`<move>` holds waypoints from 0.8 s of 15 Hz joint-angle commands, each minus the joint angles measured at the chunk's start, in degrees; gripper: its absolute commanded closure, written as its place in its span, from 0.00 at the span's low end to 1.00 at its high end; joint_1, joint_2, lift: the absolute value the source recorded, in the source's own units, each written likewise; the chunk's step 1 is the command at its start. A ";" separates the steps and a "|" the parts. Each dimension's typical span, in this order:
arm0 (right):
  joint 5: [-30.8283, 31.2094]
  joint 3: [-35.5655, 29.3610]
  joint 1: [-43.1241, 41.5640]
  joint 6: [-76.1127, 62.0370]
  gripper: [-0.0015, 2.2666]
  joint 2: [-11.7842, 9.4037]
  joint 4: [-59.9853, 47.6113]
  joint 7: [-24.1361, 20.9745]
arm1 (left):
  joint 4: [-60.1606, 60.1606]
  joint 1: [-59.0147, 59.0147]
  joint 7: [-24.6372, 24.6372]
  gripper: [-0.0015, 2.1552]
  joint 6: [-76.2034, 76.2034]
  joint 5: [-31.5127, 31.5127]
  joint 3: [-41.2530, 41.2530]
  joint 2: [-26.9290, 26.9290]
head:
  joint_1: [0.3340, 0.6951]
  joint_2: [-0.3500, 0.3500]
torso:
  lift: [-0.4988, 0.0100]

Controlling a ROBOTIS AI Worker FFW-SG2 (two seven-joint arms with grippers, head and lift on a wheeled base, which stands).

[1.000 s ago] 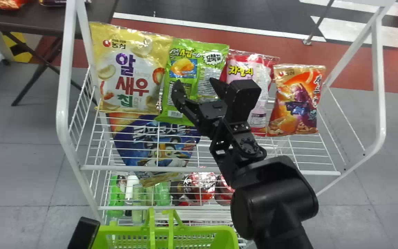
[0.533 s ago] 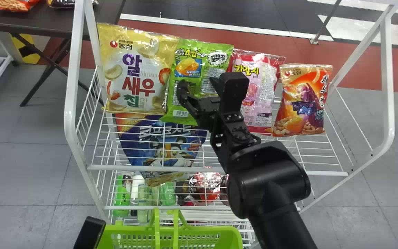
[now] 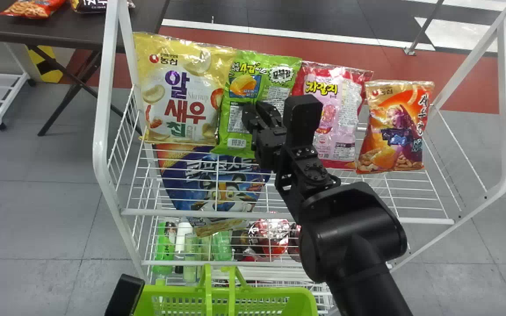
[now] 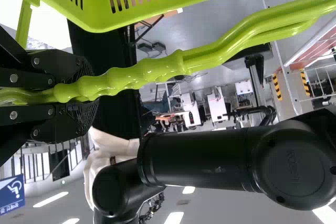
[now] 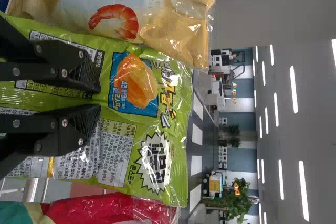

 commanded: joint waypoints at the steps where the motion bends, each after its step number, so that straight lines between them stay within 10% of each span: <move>1: -0.13 -0.28 0.63 -1.87 0.98 -0.11 -0.06 0.10 | 0.02 0.00 0.13 0.83 0.00 0.00 0.00 0.00 | 1.00 0.29 | 0.95; 12: -2.32 -4.77 4.76 -7.14 0.98 -0.29 -3.05 0.63 | 0.02 -0.44 0.39 0.83 0.00 -1.05 -1.15 -0.17 | 1.00 0.18 | 0.95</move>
